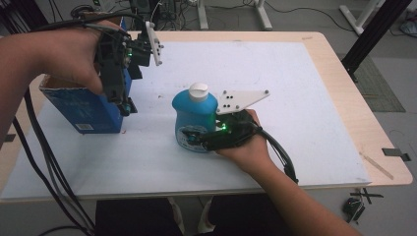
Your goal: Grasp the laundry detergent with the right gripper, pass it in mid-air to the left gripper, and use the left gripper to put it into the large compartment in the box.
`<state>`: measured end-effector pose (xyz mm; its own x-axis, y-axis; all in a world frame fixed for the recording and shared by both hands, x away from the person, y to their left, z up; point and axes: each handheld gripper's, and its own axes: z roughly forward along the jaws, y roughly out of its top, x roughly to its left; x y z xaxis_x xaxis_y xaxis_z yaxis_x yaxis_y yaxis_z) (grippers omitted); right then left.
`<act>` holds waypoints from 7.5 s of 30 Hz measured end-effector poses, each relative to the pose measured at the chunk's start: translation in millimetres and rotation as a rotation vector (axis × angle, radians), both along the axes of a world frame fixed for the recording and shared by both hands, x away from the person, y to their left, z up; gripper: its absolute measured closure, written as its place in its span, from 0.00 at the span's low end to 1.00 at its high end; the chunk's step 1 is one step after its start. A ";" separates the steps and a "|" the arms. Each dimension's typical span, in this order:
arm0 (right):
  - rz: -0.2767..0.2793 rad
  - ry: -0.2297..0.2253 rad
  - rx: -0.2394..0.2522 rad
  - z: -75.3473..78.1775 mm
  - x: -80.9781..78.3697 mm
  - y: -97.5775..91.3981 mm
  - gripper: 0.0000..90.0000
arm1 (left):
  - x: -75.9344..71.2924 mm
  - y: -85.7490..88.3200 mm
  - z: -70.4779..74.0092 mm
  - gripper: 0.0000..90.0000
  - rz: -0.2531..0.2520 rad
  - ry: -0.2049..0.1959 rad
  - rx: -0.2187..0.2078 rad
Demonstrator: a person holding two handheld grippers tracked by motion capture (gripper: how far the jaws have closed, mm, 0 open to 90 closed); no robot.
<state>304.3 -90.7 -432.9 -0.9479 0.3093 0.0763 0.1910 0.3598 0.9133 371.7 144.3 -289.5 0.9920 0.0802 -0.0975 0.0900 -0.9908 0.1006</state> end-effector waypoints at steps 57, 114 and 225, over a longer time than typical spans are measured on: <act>0.311 0.000 -0.032 44.2 8.1 39.0 0.50 | -46.6 -72.2 35.6 0.02 -0.036 -0.004 0.007; 0.315 0.012 0.013 41.1 12.4 42.9 0.51 | -47.8 -79.5 32.0 0.27 -0.018 -0.052 0.046; 0.254 0.003 -0.804 170.6 71.4 -74.0 0.01 | 28.6 88.3 181.9 0.43 1.184 -0.045 0.060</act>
